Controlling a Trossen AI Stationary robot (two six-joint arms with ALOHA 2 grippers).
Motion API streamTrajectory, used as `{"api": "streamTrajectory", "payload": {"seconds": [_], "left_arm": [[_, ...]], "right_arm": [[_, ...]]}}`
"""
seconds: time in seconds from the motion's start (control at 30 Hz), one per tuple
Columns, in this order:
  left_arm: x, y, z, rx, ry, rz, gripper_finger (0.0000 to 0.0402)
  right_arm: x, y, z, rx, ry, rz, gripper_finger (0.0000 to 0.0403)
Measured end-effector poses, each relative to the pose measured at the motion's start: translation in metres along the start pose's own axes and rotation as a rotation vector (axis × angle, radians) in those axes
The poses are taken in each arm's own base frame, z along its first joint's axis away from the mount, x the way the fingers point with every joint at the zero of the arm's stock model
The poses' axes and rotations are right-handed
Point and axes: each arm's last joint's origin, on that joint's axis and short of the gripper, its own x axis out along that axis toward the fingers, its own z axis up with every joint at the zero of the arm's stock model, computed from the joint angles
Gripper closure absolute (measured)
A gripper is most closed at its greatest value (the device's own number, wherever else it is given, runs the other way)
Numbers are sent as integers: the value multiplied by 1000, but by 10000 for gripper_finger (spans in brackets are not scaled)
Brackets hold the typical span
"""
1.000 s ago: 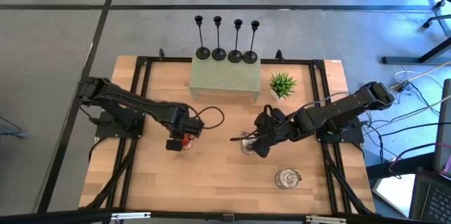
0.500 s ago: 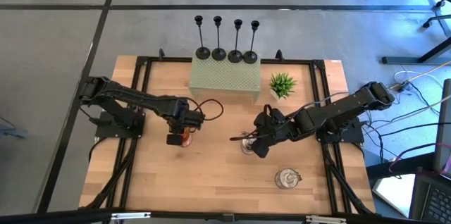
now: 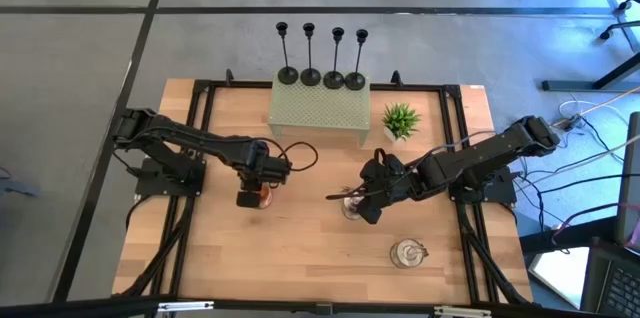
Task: Pick & Place candle stick holders
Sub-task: Put the top left candle on the shelf
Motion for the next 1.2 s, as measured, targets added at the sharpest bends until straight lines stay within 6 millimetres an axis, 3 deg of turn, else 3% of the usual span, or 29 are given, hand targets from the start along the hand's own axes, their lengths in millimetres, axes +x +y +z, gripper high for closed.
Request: {"api": "streamTrajectory", "payload": {"seconds": [0.3,0.53,0.8,0.93,1.07,1.2], "left_arm": [[23,-1,-10,21,47,-1,300],[23,-2,-10,61,18,-44,304],[22,-3,-7,78,-14,-58,390],[22,-4,-1,100,-74,-86,396],[17,-4,0,129,-60,-107,397],[-8,-1,6,169,-81,-94,397]], "right_arm": [[0,0,0,0,0,1,310],[0,1,0,3,-5,6,310],[0,2,2,8,-15,17,310],[0,2,2,8,-15,17,310],[0,2,2,8,-16,18,310],[0,3,2,12,-23,26,310]]}}
